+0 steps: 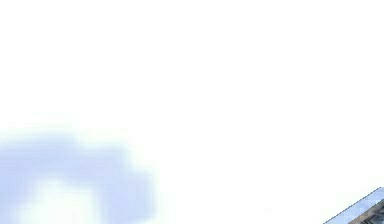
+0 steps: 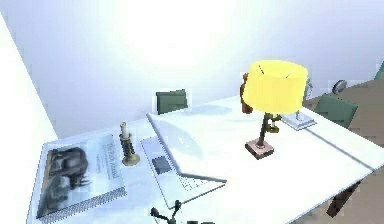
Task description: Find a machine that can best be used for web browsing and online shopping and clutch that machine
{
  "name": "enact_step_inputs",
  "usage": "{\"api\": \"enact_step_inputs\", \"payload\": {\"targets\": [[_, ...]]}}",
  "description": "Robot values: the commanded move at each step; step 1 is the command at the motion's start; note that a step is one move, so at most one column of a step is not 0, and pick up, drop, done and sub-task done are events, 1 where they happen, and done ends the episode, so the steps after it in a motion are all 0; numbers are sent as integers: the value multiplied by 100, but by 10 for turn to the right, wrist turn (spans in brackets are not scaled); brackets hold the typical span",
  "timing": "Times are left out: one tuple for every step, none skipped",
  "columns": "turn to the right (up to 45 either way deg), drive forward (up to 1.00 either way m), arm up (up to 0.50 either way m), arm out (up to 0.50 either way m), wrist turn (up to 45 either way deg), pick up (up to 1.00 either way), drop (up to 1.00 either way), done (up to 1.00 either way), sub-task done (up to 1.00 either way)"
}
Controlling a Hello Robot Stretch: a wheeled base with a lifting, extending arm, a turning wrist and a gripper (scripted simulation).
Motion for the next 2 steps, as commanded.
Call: {"api": "enact_step_inputs", "payload": {"targets": [[0,0,0,0,0,100,0,0,0],[0,0,10,0,0,0,0,0,0]]}}
